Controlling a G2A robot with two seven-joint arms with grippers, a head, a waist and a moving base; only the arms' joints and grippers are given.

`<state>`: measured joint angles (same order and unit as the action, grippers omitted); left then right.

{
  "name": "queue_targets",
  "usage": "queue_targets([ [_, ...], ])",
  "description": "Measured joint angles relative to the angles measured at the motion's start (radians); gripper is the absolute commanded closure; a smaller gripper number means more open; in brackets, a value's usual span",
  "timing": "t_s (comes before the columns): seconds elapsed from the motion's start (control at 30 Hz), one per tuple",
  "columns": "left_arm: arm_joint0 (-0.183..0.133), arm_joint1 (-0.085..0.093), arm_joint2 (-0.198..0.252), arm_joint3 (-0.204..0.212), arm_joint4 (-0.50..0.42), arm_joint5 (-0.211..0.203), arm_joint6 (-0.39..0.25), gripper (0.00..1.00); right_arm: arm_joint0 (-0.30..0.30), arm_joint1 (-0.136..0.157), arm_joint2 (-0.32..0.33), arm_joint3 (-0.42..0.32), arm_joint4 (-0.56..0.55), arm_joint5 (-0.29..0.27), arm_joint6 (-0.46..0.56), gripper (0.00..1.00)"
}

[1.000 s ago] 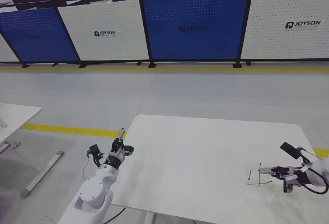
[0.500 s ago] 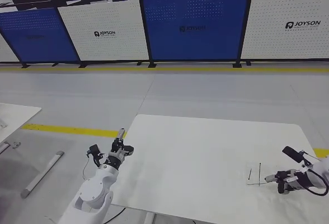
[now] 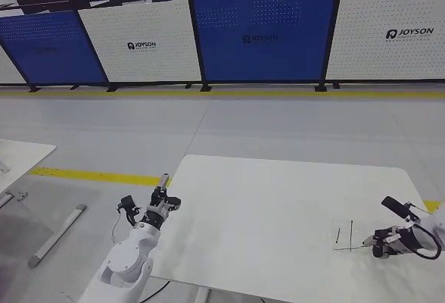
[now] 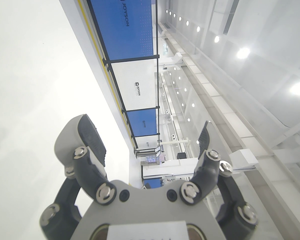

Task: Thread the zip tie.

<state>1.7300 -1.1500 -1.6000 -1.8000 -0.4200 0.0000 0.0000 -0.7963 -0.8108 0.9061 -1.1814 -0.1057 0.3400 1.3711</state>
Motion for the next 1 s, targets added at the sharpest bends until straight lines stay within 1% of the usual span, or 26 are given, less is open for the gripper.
queue_targets([
  [0.1,0.000,0.000,0.000,0.000,0.000,0.000,0.000,0.00,0.013,-0.007,-0.011,0.012,0.000,0.000,0.002,0.73],
  [0.17,0.000,0.000,0.000,0.000,0.000,0.000,0.000,0.00,0.021,-0.012,-0.019,0.017,-0.003,0.000,0.004,0.76],
  [0.27,0.000,0.000,0.000,0.000,0.000,0.000,0.000,0.00,0.031,-0.018,-0.029,0.024,-0.009,0.000,0.007,0.77],
  [0.4,0.000,0.000,0.000,0.000,0.000,0.000,0.000,0.00,0.040,-0.024,-0.037,0.037,-0.013,0.000,0.009,0.84],
  [0.43,0.000,0.000,0.000,0.000,0.000,0.000,0.000,0.00,0.042,-0.026,-0.038,0.040,-0.013,0.000,0.010,0.84],
  [0.5,0.000,0.000,0.000,0.000,0.000,0.000,0.000,0.00,0.045,-0.028,-0.039,0.044,-0.013,0.000,0.011,0.90],
  [0.57,0.000,0.000,0.000,0.000,0.000,0.000,0.000,0.00,0.046,-0.030,-0.041,0.047,-0.012,0.000,0.014,0.92],
  [0.67,0.000,0.000,0.000,0.000,0.000,0.000,0.000,0.00,0.047,-0.031,-0.042,0.047,-0.013,0.000,0.015,1.00],
  [0.83,0.000,0.000,0.000,0.000,0.000,0.000,0.000,0.00,0.046,-0.030,-0.034,0.042,-0.016,0.000,0.015,1.00],
  [1.0,0.000,0.000,0.000,0.000,0.000,0.000,0.000,0.00,0.031,-0.020,-0.006,0.022,-0.015,0.000,0.012,1.00],
])
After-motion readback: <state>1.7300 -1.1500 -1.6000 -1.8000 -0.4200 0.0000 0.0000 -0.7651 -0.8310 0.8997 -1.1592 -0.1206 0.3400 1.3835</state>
